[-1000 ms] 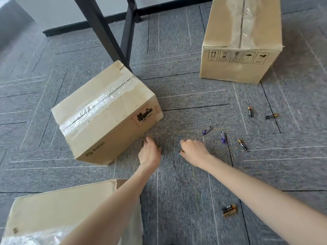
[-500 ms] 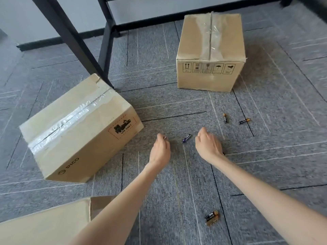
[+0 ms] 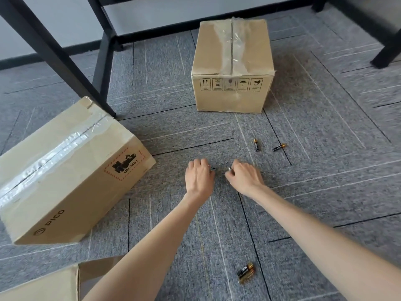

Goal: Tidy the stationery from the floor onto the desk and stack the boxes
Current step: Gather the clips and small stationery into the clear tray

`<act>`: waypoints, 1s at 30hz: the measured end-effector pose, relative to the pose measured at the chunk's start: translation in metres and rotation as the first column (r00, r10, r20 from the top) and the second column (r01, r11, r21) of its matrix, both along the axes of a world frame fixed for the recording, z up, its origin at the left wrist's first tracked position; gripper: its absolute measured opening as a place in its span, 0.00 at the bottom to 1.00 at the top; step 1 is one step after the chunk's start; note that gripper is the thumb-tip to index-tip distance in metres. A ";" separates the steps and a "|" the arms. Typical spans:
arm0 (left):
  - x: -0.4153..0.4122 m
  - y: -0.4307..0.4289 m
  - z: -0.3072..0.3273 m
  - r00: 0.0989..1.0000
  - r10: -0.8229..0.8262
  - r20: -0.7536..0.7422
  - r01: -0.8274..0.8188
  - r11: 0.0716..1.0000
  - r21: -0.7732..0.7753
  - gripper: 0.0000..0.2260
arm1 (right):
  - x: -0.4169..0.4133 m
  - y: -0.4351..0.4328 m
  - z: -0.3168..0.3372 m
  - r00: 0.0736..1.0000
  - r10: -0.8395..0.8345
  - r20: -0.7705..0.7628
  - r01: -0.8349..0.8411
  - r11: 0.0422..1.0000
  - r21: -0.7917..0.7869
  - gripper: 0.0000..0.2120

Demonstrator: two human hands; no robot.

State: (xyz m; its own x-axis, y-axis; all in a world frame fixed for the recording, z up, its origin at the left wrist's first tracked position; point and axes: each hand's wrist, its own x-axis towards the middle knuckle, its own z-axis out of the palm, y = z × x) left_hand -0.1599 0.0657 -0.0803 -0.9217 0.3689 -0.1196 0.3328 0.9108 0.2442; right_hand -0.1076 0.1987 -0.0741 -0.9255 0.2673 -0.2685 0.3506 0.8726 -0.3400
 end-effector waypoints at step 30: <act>0.065 0.000 0.016 0.759 -0.283 0.587 0.178 0.956 0.232 0.08 | 0.081 0.021 0.003 0.977 -0.048 0.205 0.087 0.979 -0.185 0.26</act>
